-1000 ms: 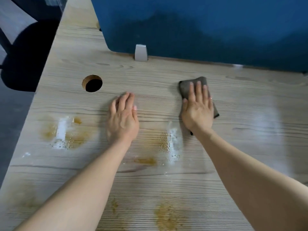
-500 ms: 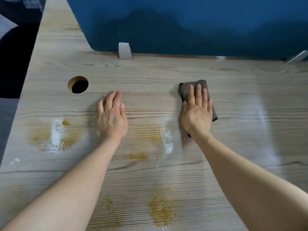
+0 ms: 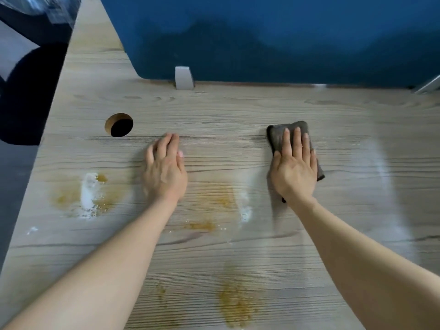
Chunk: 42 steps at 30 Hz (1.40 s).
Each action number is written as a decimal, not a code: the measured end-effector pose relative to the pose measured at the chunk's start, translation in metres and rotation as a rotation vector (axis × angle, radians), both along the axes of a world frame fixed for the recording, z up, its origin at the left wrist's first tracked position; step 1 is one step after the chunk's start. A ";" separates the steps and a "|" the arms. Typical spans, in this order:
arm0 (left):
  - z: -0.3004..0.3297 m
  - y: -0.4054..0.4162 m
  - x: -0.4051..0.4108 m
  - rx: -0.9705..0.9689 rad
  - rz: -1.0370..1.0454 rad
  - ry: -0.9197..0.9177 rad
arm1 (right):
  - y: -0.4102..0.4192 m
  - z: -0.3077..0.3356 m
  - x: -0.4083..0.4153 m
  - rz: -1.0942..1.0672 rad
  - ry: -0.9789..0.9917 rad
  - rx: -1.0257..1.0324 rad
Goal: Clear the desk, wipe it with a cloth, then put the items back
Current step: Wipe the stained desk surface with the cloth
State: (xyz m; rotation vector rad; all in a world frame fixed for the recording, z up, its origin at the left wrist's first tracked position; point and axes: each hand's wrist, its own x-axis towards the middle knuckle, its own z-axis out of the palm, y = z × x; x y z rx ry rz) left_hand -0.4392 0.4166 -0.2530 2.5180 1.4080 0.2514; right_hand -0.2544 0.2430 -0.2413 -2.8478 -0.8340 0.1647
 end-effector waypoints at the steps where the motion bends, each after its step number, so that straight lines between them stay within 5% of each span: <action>1: -0.001 -0.001 0.001 -0.002 -0.005 -0.007 | 0.010 0.000 -0.012 0.017 -0.005 0.020; 8: 0.001 0.004 -0.010 -0.068 -0.115 -0.106 | 0.056 0.005 -0.087 0.563 0.098 0.000; 16: 0.010 0.009 -0.085 -0.024 -0.067 -0.008 | 0.048 0.008 -0.036 0.051 0.076 0.013; 24: 0.004 0.008 -0.087 0.019 -0.065 -0.053 | 0.116 0.008 -0.088 0.650 0.103 -0.034; 31: 0.004 0.008 -0.086 -0.026 -0.045 -0.014 | 0.141 0.003 -0.050 0.264 0.047 0.025; 38: 0.006 0.008 -0.088 -0.036 -0.058 -0.042 | 0.169 0.006 -0.132 0.747 0.116 -0.010; 42: 0.006 0.007 -0.087 -0.030 -0.047 -0.043 | 0.144 0.011 -0.082 0.736 0.097 -0.037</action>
